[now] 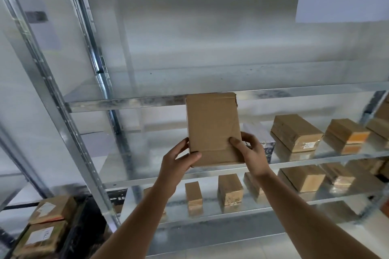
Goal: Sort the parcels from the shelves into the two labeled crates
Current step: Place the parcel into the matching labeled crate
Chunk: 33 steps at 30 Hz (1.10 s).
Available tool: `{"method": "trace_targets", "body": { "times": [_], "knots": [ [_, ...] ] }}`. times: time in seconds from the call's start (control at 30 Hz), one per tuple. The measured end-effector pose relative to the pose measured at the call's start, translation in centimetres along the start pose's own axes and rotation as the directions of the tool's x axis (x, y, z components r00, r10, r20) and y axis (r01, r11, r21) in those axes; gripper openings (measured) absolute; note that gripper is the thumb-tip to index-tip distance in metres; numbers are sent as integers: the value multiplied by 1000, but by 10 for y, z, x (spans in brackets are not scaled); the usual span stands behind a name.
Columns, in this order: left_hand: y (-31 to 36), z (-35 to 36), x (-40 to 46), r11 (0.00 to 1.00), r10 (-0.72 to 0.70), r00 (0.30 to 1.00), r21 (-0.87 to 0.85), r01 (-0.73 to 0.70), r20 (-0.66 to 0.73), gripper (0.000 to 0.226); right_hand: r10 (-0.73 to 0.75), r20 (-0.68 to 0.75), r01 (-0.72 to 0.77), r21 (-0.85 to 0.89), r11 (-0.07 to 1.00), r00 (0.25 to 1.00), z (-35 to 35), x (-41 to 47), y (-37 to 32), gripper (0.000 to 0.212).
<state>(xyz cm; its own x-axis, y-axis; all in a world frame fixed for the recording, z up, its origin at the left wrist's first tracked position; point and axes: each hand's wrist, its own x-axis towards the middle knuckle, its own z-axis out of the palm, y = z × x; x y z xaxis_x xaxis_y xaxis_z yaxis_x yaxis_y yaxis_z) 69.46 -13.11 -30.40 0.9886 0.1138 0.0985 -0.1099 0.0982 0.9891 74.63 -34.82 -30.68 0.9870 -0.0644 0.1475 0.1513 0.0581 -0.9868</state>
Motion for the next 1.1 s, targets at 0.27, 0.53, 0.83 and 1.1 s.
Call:
{"method": "trace_targets", "body": {
  "times": [0.27, 0.53, 0.83, 1.1],
  "knots": [
    [9, 8, -6, 989, 16, 997, -145, -4, 82, 44, 34, 221, -76, 185, 980, 975, -33, -5, -28, 53],
    [30, 47, -2, 952, 175, 983, 264, -153, -61, 34, -12, 212, -51, 290, 956, 977, -32, -3, -56, 42],
    [61, 58, -1, 990, 98, 986, 86, -110, 138, 48, -87, 167, 44, 243, 969, 982, -25, -8, -72, 33],
    [65, 55, -6, 991, 99, 985, 74, -110, 144, 51, -127, 153, 91, 223, 971, 980, -25, -15, -74, 33]
  ]
}}
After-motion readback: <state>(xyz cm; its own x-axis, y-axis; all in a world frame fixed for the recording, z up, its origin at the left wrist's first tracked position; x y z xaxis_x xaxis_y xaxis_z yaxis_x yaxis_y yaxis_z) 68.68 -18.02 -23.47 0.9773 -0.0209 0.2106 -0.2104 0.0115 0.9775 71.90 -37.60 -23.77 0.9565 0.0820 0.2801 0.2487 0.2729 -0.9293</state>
